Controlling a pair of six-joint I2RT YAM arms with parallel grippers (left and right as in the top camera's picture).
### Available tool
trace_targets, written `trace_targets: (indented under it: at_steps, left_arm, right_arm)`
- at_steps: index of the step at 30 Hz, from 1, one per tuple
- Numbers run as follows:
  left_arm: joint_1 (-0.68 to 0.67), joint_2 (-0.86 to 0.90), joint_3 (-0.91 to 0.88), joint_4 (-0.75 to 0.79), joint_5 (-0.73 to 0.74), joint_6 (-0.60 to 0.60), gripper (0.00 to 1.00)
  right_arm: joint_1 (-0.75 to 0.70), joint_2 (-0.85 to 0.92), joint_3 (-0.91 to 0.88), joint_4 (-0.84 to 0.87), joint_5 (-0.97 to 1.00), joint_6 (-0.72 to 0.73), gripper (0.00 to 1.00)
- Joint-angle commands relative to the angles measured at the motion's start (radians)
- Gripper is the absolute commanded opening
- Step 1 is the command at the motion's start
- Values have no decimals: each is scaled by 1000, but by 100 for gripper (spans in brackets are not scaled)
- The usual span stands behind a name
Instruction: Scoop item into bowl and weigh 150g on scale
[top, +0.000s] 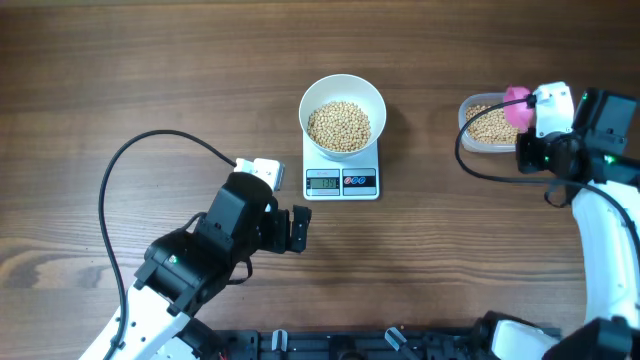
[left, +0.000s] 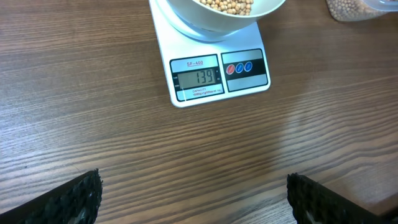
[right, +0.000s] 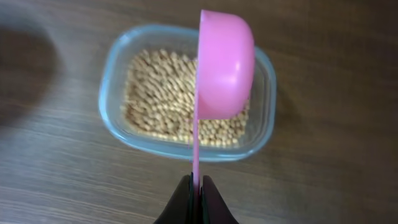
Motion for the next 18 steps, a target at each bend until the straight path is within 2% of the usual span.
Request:
trace_targets:
  at_steps: [1, 9, 18]
  left_arm:
    - [-3, 3, 14, 3, -17, 12, 100]
    - [-3, 3, 14, 3, -17, 12, 100]
    - [-3, 3, 14, 3, -17, 12, 100]
  right_arm:
    - [-4, 71, 10, -2, 82, -15, 4]
    - [-1, 151, 10, -1, 77, 37, 4]
    - [-1, 151, 10, -18, -106, 67, 4]
